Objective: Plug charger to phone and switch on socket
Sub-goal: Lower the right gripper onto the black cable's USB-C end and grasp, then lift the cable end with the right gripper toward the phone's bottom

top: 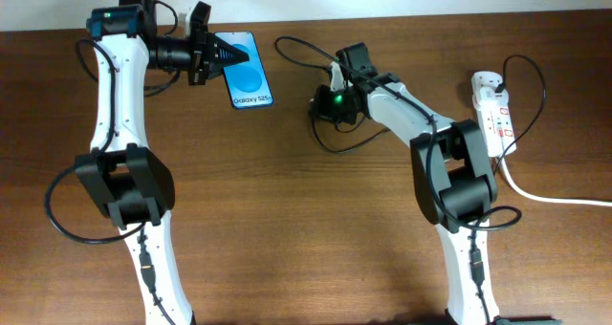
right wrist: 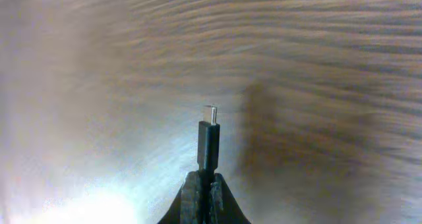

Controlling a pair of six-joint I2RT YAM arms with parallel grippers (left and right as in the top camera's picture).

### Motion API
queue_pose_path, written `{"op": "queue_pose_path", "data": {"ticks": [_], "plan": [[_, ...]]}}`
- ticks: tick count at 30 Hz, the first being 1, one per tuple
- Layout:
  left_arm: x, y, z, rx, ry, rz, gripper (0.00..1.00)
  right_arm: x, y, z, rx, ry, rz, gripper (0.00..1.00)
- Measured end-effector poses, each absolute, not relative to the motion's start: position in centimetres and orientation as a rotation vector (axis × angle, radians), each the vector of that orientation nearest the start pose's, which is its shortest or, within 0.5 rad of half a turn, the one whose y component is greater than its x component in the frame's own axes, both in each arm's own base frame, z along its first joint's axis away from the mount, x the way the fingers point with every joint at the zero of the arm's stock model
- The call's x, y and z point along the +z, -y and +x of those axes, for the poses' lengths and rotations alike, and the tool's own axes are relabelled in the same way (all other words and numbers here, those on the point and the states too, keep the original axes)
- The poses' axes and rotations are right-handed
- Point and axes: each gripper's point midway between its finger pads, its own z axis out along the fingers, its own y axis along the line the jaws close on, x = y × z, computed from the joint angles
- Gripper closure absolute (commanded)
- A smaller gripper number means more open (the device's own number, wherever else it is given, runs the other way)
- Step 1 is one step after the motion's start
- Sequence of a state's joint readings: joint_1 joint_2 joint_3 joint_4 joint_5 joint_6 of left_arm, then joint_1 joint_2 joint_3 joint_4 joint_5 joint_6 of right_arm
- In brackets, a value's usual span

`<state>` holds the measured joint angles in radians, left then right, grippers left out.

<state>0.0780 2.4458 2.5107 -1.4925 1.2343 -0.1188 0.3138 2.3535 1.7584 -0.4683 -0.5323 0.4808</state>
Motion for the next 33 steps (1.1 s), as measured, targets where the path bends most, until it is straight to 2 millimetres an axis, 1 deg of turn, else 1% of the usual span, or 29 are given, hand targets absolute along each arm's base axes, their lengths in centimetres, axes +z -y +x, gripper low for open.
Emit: {"op": "queue_pose_path", "data": {"ticks": [1,2,3,4,6,8,10,15,16,17,18,21,24,27,30,33], "plan": [[22.9,12.4,49.3,-1.765,-2.483,-0.118,1.0,3.1,-25.5,49.5,1.018,-2.701,-0.032,0.96],[22.9,12.4,49.3,-1.764,-2.482,-0.117,1.0,4.8,-25.4,49.4,1.072,-2.667,-0.087,0.96],[22.9,12.4,49.3,-1.763,-2.482,-0.113,1.0,6.0,-25.1,49.4,1.098,-2.643,-0.114,0.96],[22.9,12.5,49.3,-1.762,-2.481,-0.108,1.0,7.9,-24.8,49.3,1.132,-2.606,-0.153,0.96],[22.9,12.6,49.3,-1.761,-2.481,-0.099,1.0,12.8,-23.5,48.8,1.181,-2.518,-0.237,0.96],[22.9,12.8,49.2,-1.762,-2.482,-0.09,1.0,16.7,-22.2,48.1,1.196,-2.451,-0.283,0.96],[22.9,13.1,49.1,-1.764,-2.482,-0.078,1.0,20.8,-20.7,46.9,1.193,-2.391,-0.321,0.96],[23.3,14.7,48.8,-1.8,-2.467,-0.02,1.0,27.6,-19.6,43.5,1.245,-2.266,-0.415,0.96],[23.6,15.3,48.6,-1.818,-2.451,0.012,1.0,29.4,-19.4,42.5,1.263,-2.232,-0.438,0.96],[23.8,15.9,48.5,-1.834,-2.443,0.032,1.0,30.6,-19.1,41.5,1.272,-2.214,-0.447,0.96],[23.9,16.3,48.3,-1.842,-2.438,0.049,1.0,31.2,-18.9,41.0,1.276,-2.211,-0.446,0.96],[24.3,17.5,47.9,-1.877,-2.421,0.093,1.0,33.2,-18.0,38.3,1.293,-2.225,-0.424,0.96],[25.2,18.7,47.4,-1.94,-2.355,0.176,1.0,34.1,-17.7,35.6,1.328,-2.269,-0.401,0.96],[26.1,19.8,46.9,-1.99,-2.292,0.248,1.0,33.3,-17.6,34.2,1.356,-2.332,-0.384,0.96],[26.7,20.7,46.5,-2.022,-2.245,0.307,1.0,32.2,-17.6,33.6,1.371,-2.365,-0.389,0.96],[27.3,21.5,46.4,-2.048,-2.19,0.366,1.0,30.3,-17.7,33.4,1.392,-2.395,-0.38,0.96]]}}
